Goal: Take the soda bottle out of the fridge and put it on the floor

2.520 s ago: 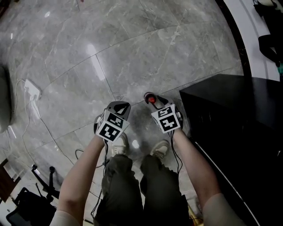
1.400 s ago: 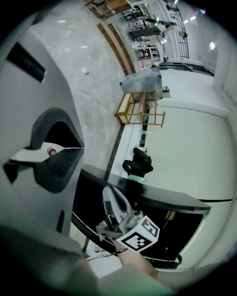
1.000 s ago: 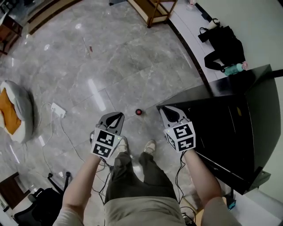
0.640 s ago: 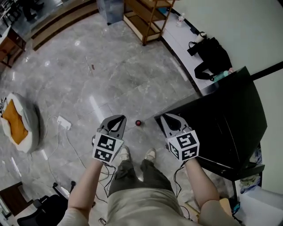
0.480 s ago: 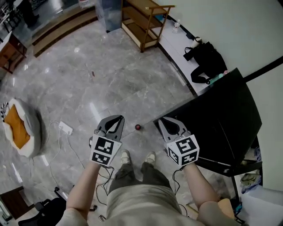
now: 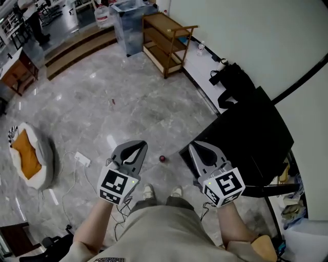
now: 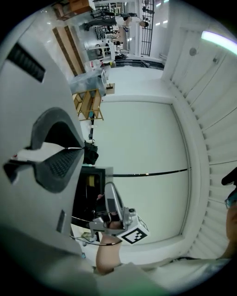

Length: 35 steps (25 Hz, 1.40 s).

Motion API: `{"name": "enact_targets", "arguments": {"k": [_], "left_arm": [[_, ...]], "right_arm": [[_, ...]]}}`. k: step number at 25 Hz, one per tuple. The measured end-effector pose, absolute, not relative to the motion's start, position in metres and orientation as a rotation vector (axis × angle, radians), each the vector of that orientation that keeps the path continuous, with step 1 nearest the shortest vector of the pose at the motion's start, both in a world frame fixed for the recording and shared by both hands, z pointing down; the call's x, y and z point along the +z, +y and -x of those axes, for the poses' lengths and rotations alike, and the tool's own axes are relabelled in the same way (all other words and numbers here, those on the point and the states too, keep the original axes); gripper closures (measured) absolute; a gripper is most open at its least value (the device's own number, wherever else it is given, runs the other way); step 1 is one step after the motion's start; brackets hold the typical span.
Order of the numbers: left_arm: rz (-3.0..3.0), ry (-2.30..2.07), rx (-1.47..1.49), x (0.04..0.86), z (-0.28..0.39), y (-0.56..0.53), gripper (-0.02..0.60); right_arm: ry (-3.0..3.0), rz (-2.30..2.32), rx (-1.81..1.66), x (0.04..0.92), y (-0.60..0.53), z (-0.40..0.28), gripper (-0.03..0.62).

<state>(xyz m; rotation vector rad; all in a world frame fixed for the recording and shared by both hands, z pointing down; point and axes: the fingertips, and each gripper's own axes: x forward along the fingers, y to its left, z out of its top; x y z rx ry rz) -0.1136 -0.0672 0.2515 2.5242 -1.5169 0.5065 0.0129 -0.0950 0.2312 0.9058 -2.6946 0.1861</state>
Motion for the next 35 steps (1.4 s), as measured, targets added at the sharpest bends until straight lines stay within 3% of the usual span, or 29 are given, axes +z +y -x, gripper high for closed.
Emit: {"name": "enact_targets", "arguments": {"k": [10, 19, 35], "left_arm": [[-2.619, -1.643, 0.312, 0.159, 0.110, -0.032, 0.574], [-2.603, -1.634, 0.243, 0.139, 0.104, 0.001, 0.574], [-2.633, -1.631, 0.177, 0.125, 0.103, 0.008, 0.574]], "right_arm": [[-2.791, -0.947, 0.019, 0.149, -0.048, -0.022, 0.597], [-2.805, -0.981, -0.195, 0.099, -0.022, -0.022, 0.597], [-2.848, -0.926, -0.175, 0.100, -0.016, -0.020, 0.598]]}}
